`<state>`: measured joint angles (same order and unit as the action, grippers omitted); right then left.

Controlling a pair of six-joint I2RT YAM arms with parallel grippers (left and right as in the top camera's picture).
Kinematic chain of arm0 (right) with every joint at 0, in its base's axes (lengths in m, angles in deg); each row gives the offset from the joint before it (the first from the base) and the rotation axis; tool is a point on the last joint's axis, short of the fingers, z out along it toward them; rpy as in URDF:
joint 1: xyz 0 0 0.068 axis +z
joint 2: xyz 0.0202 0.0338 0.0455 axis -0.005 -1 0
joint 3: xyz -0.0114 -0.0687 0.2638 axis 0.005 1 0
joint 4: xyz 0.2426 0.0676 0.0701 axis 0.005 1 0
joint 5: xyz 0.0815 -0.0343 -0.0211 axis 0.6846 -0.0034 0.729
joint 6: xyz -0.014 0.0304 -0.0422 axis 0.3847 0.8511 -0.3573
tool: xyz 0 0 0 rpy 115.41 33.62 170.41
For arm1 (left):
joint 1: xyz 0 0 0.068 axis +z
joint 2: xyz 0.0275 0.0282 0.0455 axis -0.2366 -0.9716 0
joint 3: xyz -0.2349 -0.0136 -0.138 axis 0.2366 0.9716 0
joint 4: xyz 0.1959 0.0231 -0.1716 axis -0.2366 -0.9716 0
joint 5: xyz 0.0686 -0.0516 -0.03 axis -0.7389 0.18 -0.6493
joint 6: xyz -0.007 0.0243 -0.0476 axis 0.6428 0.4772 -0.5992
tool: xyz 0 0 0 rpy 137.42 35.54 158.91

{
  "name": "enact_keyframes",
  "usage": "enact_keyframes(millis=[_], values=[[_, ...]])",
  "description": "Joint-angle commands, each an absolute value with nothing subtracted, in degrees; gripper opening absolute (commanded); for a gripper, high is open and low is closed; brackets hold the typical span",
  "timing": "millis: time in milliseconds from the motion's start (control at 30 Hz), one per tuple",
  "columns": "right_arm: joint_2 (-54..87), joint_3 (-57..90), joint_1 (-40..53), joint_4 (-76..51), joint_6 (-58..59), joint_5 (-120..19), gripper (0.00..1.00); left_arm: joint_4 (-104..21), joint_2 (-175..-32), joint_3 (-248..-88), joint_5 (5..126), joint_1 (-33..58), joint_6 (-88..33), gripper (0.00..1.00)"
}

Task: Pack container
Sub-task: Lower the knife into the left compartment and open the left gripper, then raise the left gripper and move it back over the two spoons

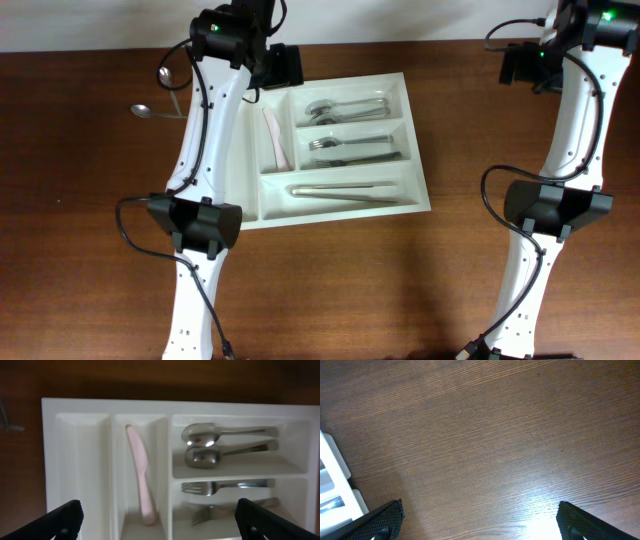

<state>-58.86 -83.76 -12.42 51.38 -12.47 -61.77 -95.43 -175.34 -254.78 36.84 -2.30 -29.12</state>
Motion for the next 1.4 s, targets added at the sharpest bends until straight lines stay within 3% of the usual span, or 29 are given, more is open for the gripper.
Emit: enact_keyframes(millis=[0, 167, 400, 767, 1033, 1367], values=[[-58.27, -83.52, -12.49, 51.73, -13.03, -62.22, 0.99, -95.67, -174.33, -255.66, 30.87, -1.73, -29.19, 0.99], [-58.27, -83.52, -12.49, 51.73, -13.03, -62.22, 0.99, -95.26, -174.33, -255.66, 18.3, 1.31, -50.02, 0.99], [-58.27, -83.52, -12.49, 51.73, -13.03, -62.22, 0.99, -88.46, -174.35, -252.86, 19.16, 9.72, -68.12, 0.99], [-58.27, -83.52, -12.49, 51.73, -13.03, -62.22, 0.99, -74.6, -178.02, -238.74, 20.82, 15.21, -70.67, 0.99], [-58.27, -83.52, -12.49, 51.73, -13.03, -62.22, 0.99, -76.31, -185.21, -238.13, 20.64, 16.21, -78.3, 0.99], [-58.27, -83.52, -12.49, 51.73, -13.03, -62.22, 0.99, -77.23, -187.03, -238.13, 23.48, 24.61, -80.34, 0.99]])
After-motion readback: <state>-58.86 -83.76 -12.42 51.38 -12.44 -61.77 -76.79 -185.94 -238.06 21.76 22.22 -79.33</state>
